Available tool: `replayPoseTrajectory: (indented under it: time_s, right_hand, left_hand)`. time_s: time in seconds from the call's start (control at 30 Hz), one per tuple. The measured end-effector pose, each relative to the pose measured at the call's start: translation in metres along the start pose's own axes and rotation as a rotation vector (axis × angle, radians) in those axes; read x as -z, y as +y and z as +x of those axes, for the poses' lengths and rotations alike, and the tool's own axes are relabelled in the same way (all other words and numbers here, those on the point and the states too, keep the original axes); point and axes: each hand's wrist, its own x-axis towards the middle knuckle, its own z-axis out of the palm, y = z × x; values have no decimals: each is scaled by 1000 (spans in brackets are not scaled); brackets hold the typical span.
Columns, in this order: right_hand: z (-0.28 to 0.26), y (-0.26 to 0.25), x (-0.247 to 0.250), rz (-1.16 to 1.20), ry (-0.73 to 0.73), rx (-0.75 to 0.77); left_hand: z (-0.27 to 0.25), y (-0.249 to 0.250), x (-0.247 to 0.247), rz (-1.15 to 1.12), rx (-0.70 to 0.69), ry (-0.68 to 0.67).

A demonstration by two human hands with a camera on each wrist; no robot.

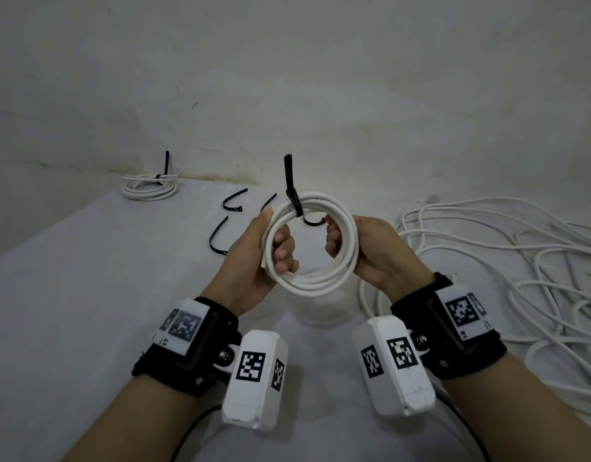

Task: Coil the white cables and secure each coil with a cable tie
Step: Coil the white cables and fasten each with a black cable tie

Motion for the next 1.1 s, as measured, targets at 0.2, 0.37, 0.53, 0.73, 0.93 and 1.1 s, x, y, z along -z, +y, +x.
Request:
replayPoseTrajectory:
  time_s: [0.2,0.37,0.53,0.73,0.93,1.1]
  right_hand:
    - [-1,-9,3,39,-25,62]
    - [-3,-9,4,-63,-117,-98]
    - [-4,2,3,-151,-156,-218]
    - [-5,3,1,13,-150,-186]
    - [-6,8,-6,127,-171,-73]
    - [-7,7,-4,180,-242,-31]
  left_hand:
    - [-2,0,0,30,-35,-20]
    - [2,5,5,-60,-97,59]
    - [1,7,4,-89,-94,82]
    - [1,7,-2,-77,-92,127]
    - [0,9,-4,-78,-114,163]
    - [0,12,-4,-30,-150,178]
